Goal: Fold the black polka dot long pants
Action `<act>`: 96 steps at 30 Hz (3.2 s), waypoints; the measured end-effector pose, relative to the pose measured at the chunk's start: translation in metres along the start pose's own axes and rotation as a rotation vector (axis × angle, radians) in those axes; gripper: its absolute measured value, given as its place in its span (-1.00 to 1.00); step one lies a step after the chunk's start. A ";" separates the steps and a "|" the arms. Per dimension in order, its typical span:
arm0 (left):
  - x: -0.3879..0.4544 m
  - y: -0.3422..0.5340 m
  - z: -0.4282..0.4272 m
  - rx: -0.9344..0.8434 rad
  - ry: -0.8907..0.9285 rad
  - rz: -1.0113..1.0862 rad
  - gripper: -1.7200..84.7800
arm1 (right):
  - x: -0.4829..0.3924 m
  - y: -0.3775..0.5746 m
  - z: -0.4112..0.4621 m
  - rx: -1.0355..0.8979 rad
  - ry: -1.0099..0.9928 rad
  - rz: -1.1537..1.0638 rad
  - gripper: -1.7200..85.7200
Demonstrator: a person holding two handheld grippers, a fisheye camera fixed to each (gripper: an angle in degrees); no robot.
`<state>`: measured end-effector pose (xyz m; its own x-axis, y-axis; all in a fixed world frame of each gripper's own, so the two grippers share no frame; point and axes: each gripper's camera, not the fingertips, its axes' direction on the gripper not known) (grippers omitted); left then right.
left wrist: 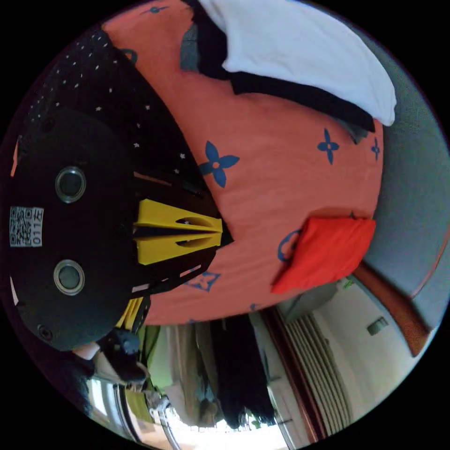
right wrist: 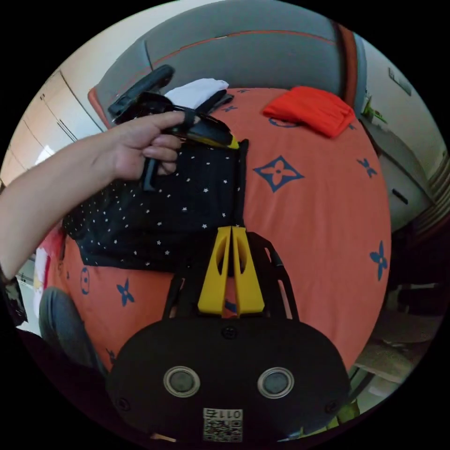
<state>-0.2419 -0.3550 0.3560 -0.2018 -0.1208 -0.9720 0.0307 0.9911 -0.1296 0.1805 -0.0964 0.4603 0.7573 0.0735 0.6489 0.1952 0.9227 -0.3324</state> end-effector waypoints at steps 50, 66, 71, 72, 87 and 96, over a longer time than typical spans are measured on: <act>-0.067 0.465 -0.340 0.191 -0.502 -0.113 -0.63 | -0.257 -0.037 -0.067 0.370 -0.259 -0.170 -0.90; 0.047 0.328 -0.080 -0.040 -0.447 0.232 -0.64 | 0.046 0.038 -0.024 0.182 -0.161 0.292 -0.95; 0.042 0.341 0.011 -0.219 -0.591 0.262 -0.64 | 0.057 0.050 -0.014 0.125 -0.006 0.305 -0.91; 0.036 0.348 0.040 -0.320 -0.613 0.254 -0.64 | 0.062 0.052 0.003 0.009 -0.048 0.319 -0.88; 0.140 0.496 0.191 -0.242 -1.415 1.150 -0.67 | -0.085 0.186 0.022 0.035 0.921 -1.170 -0.61; 0.157 0.520 0.235 -0.194 -1.362 1.078 -0.68 | -0.103 0.216 0.065 0.045 0.976 -1.242 -0.65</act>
<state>-0.0273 0.1286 0.0901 0.7268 0.6833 -0.0696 -0.5415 0.6324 0.5539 0.1043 0.1199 0.3661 0.2424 -0.9517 -0.1884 0.9696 0.2310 0.0808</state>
